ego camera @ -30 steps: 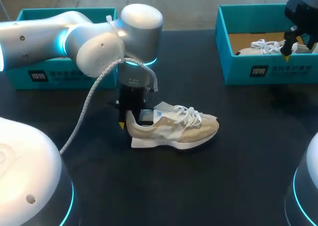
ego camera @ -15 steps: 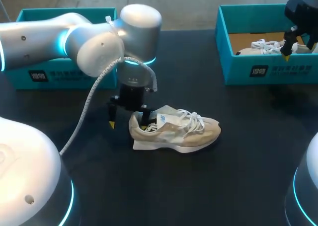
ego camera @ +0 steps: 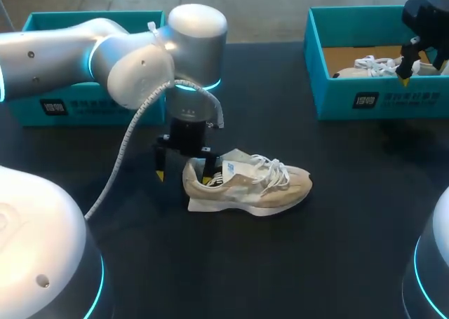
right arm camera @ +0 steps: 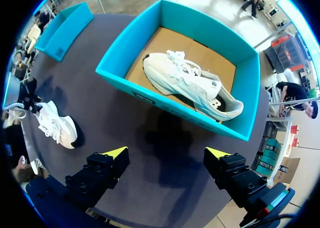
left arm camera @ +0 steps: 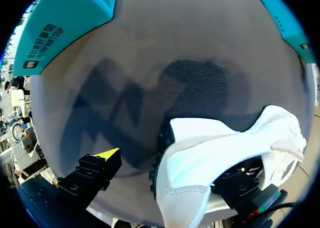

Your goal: Take the shoe out of the shoebox, open the shoe tongue, remove and reinsert the insole, then place the shoe into the shoebox

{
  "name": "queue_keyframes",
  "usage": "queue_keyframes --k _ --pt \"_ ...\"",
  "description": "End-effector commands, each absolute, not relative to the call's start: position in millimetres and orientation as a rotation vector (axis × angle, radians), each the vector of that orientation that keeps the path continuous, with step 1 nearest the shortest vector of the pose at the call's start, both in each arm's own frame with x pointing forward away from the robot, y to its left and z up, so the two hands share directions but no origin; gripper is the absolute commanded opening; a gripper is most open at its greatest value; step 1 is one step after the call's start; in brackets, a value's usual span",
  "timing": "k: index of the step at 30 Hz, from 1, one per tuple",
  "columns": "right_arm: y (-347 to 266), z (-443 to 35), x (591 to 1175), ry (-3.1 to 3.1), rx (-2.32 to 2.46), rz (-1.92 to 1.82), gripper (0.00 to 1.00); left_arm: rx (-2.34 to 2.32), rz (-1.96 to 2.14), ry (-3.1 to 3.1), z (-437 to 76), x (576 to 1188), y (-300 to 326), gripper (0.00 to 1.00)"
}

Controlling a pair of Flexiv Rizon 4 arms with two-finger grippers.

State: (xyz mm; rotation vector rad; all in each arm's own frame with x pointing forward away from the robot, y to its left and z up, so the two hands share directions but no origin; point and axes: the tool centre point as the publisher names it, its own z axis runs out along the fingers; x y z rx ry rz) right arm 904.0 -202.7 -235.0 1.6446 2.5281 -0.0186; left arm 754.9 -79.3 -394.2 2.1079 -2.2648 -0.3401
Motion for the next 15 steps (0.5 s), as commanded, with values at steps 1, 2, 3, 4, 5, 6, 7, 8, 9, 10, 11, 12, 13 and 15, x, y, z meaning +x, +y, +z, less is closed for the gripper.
queue_keyframes --k 1,2,3,4,5,6,7,8,9,10,11,12,13,15 --pt "-203.0 -235.4 903.4 2.527 1.644 -0.018 1.0 2.111 -0.306 -2.256 -382.5 751.2 -75.1 1.0" --pt "-203.0 -235.4 903.4 2.527 1.644 -0.018 1.0 2.11 -0.298 -2.253 -380.1 751.1 -75.6 1.0" --pt "-203.0 -235.4 903.4 2.527 1.644 -0.018 1.0 2.107 -0.286 -2.245 -378.6 751.2 -76.0 1.0" --pt "-203.0 -235.4 903.4 2.527 1.644 -0.018 1.0 2.109 -0.275 -2.239 -376.4 751.7 -76.2 1.0" --pt "-203.0 -235.4 903.4 2.527 1.644 -0.018 1.0 2.11 -0.273 -2.24 -374.2 752.0 -76.4 1.0" --pt "-203.0 -235.4 903.4 2.527 1.644 -0.018 1.0 2.11 -0.259 -2.239 -371.2 752.2 -76.5 1.0" --pt "-203.0 -235.4 903.4 2.527 1.644 -0.018 1.0 2.11 -0.252 -2.238 -366.7 752.1 -76.5 1.0" --pt "-203.0 -235.4 903.4 2.527 1.644 -0.018 1.0 2.11 -0.245 -2.237 -362.8 752.0 -76.1 1.0" --pt "-203.0 -235.4 903.4 2.527 1.644 -0.018 1.0 2.109 -0.225 -2.233 -359.1 751.6 -75.4 1.0" --pt "-203.0 -235.4 903.4 2.527 1.644 -0.018 1.0 2.108 -0.222 -2.231 -354.9 750.9 -74.5 1.0" --pt "-203.0 -235.4 903.4 2.527 1.644 -0.018 1.0 2.098 -0.204 -2.227 -350.1 749.7 -73.7 1.0" --pt "-203.0 -235.4 903.4 2.527 1.644 -0.018 1.0 2.087 -0.19 -2.226 -345.2 748.4 -73.1 1.0" --pt "-203.0 -235.4 903.4 2.527 1.644 -0.018 1.0 2.08 -0.182 -2.23 -340.7 747.0 -72.7 1.0" --pt "-203.0 -235.4 903.4 2.527 1.644 -0.018 1.0 2.067 -0.146 -2.215 -330.7 744.7 -70.5 1.0"
